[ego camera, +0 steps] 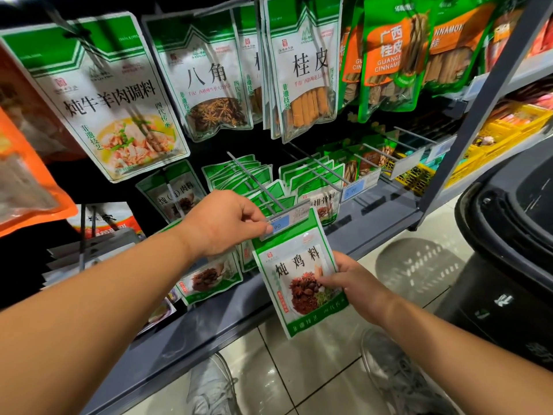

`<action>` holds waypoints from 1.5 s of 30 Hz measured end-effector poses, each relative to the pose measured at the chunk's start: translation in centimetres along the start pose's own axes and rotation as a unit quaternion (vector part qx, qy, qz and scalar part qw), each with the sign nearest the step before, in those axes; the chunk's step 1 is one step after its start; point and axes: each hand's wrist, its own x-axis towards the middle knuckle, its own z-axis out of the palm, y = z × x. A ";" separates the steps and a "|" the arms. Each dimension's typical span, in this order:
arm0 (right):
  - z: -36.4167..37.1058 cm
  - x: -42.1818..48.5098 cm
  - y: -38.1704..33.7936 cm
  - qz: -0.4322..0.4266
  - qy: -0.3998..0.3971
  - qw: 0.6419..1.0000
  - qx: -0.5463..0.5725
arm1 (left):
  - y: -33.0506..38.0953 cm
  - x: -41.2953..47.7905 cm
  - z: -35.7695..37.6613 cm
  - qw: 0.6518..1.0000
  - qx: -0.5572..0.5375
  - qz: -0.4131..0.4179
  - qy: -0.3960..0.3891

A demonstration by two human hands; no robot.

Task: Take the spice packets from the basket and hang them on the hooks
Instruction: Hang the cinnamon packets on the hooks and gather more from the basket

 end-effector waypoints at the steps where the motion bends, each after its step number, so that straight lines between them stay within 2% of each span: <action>1: 0.2 0.0 -0.3 0.003 0.001 1.000 -0.005 | 0.0 0.0 0.0 1.000 -0.002 0.000 0.001; 10: 1.5 0.8 -1.6 -0.011 0.029 0.998 -0.049 | 0.0 -0.3 0.3 1.000 -0.013 -0.014 0.014; 15: 2.1 2.1 -1.9 -0.007 0.018 0.998 -0.057 | 0.1 -0.5 0.4 0.999 -0.026 -0.023 0.015; 18: 2.3 3.8 -1.4 -0.016 0.049 0.995 -0.081 | 0.0 -0.5 0.6 0.999 -0.030 -0.029 0.021; 22: 1.5 7.9 1.0 0.013 0.105 0.986 -0.128 | 0.1 -0.5 0.7 0.999 -0.029 -0.037 0.019; 29: 3.6 7.3 -2.3 0.061 0.150 0.951 -0.264 | 0.1 -0.6 0.8 0.998 -0.032 -0.048 0.022; 35: 3.7 6.5 -2.3 0.074 0.162 0.947 -0.269 | 0.4 -0.8 0.6 0.998 -0.030 -0.053 0.023; 41: 2.0 4.9 -2.9 0.074 0.162 0.929 -0.323 | 1.2 -1.1 0.2 0.999 0.009 -0.046 0.022; 45: 0.9 2.3 -4.0 0.043 0.161 0.906 -0.390 | 1.6 -1.7 -0.2 0.995 0.096 -0.028 0.024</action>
